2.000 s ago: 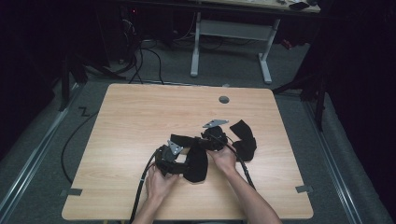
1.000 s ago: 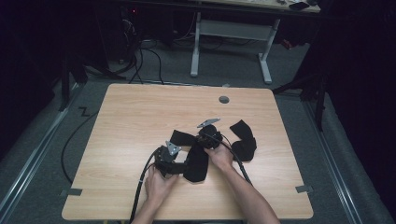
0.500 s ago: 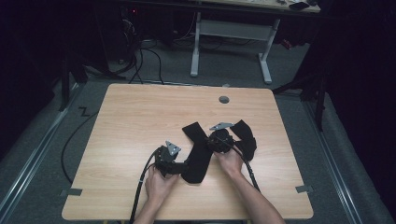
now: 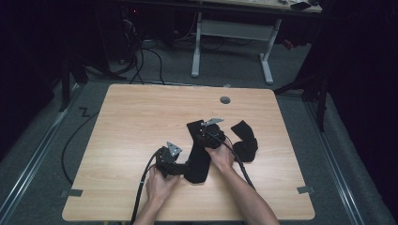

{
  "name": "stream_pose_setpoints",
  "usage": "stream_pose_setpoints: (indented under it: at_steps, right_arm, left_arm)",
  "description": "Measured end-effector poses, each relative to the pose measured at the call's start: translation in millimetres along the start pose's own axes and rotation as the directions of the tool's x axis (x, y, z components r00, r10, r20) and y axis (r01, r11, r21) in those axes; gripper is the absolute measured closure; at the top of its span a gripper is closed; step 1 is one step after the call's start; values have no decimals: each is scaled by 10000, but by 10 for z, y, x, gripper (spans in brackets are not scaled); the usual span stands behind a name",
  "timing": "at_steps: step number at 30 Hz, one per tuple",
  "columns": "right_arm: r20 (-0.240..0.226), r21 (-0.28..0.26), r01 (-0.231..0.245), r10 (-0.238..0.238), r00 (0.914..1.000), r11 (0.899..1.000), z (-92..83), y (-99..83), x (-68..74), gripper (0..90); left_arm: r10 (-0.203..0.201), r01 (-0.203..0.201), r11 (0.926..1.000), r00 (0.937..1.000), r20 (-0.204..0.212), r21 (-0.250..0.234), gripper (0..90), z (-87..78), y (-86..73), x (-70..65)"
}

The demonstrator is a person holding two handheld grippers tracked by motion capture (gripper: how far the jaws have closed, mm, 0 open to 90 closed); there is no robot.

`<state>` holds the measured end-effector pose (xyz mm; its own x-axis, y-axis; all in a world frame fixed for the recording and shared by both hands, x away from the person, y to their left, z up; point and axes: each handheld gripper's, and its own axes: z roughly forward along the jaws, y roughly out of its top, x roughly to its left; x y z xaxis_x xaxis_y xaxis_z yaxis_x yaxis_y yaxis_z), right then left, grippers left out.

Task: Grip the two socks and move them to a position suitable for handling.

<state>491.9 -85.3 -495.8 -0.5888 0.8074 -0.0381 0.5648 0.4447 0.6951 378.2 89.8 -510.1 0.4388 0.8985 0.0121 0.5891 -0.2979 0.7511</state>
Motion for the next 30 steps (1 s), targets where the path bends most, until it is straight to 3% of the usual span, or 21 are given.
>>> stream_pose_setpoints:
  at_steps: [3,5,7,10,13,14,15,22,27,30]
  right_arm:
    - [200,184,-310,306,9993,9994,-17,13,-73,507]
    - [303,-54,-239,240,9993,9997,-99,-19,-82,508]
    - [-158,-450,-449,442,9989,9980,-196,-85,-88,511]
    - [-622,-571,-96,61,9980,9983,-301,-204,-6,518]
    - [-587,-430,238,-264,9979,9988,-276,-234,51,526]
    - [-496,-199,250,-259,9984,9995,-195,-239,55,529]
    - [-383,-431,331,-347,9987,9985,-167,-238,47,530]
    - [-395,-364,88,-103,9992,9993,-102,-149,10,512]
    - [-651,-814,-82,29,9979,9967,-247,-178,-15,540]
    - [-808,-1114,-73,-18,9967,9937,-410,-250,-46,546]
  left_arm:
    - [61,-61,10000,10000,67,-23,183,-3,0,-4]
    - [63,-62,10000,10000,72,-36,192,-2,1,-10]
    - [95,-95,9999,9999,81,-45,202,-2,3,-19]
    - [91,-90,9999,9999,92,-61,209,-1,4,-28]
    - [86,-85,9999,9999,105,-68,209,6,9,-34]
    - [95,-94,9999,9999,108,-65,211,9,13,-37]
    - [85,-85,9999,9999,85,-71,214,17,22,-44]
    - [122,-126,9996,9998,150,244,234,71,119,-74]
    - [-27,19,9998,9992,410,182,225,69,133,-34]
    - [-612,619,9980,9968,508,-119,234,-37,120,121]
